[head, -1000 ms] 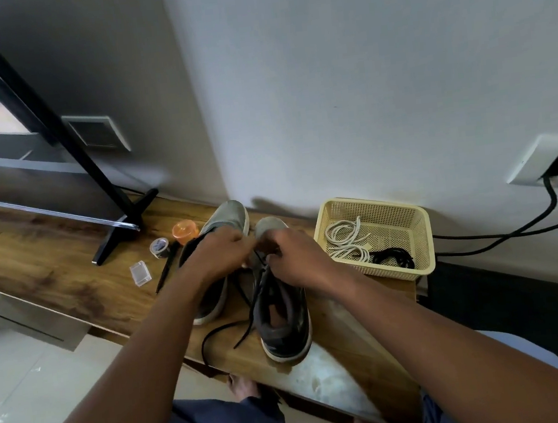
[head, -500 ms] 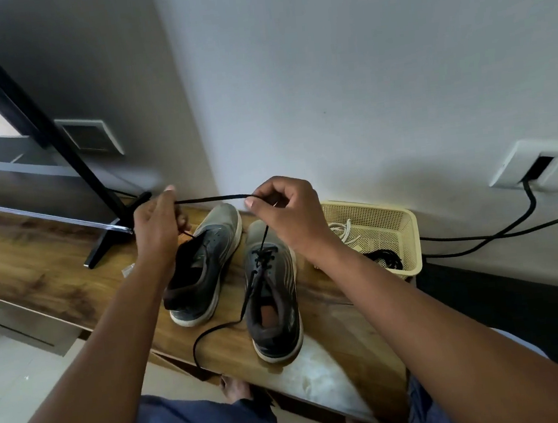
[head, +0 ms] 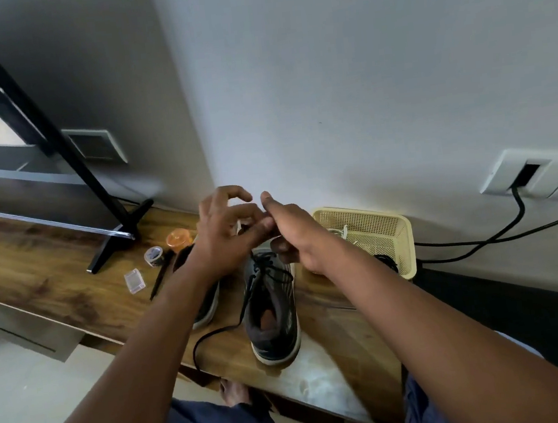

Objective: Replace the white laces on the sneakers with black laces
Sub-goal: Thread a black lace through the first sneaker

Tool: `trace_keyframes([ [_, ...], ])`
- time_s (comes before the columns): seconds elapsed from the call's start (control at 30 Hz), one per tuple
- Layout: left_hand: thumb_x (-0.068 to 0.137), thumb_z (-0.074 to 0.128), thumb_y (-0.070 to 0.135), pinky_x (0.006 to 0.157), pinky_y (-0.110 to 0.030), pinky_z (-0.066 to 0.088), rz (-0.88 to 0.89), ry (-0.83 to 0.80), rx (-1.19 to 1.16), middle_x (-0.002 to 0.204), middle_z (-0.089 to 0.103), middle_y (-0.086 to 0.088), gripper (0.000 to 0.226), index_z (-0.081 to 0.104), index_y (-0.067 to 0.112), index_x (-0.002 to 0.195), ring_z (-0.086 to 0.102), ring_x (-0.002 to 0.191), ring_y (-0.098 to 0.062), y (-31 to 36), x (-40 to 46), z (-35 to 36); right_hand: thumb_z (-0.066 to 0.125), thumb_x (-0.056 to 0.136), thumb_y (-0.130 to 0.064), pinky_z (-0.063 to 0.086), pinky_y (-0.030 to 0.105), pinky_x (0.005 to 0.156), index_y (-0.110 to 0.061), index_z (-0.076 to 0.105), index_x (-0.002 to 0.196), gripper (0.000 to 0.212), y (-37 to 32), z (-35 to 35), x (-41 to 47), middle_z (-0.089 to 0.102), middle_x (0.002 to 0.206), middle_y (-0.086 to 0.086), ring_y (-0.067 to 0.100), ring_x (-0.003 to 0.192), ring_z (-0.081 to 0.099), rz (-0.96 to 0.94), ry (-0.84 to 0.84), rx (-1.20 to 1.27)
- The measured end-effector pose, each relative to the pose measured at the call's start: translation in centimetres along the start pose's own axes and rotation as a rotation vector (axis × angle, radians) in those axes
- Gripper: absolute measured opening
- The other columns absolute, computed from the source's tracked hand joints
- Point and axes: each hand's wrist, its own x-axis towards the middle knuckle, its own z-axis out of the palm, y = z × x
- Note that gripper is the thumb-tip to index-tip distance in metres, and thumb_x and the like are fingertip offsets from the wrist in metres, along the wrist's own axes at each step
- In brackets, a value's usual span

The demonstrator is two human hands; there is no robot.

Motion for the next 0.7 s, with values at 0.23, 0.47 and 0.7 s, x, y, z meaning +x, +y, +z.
trace_keyframes([
  [0.23, 0.083, 0.087, 0.033, 0.118, -0.045, 0.025, 0.003, -0.131, -0.012, 0.139, 0.046, 0.007, 0.01, 0.08, 0.025, 0.085, 0.024, 0.143, -0.024, 0.5, -0.6, -0.5, 0.073, 0.094, -0.035, 0.022, 0.021, 0.041, -0.019, 0.072, 0.096, 0.016, -0.2, -2.1, 0.1, 0.058, 0.066, -0.003, 0.008, 0.049, 0.044, 0.069, -0.216, 0.209],
  [0.47, 0.077, 0.09, 0.039, 0.116, -0.04, 0.021, 0.012, -0.185, 0.024, 0.142, 0.043, 0.012, 0.016, 0.082, 0.026, 0.08, 0.019, 0.144, -0.018, 0.1, -0.5, -1.0, 0.074, 0.091, -0.031, 0.018, 0.021, 0.042, -0.021, 0.065, 0.11, 0.023, -0.1, -2.1, 0.0, 0.055, 0.071, -0.002, 0.01, 0.051, 0.043, 0.091, -0.338, 0.234],
  [0.7, 0.074, 0.091, 0.044, 0.117, -0.05, 0.027, 0.054, -0.269, 0.085, 0.145, 0.043, 0.014, 0.017, 0.083, 0.03, 0.08, 0.018, 0.143, -0.012, -0.1, -0.5, -1.2, 0.077, 0.085, -0.028, 0.018, 0.022, 0.045, -0.022, 0.065, 0.067, 0.023, 0.4, -1.9, 0.7, 0.051, 0.063, -0.003, 0.009, 0.048, 0.034, 0.152, -0.322, 0.223],
])
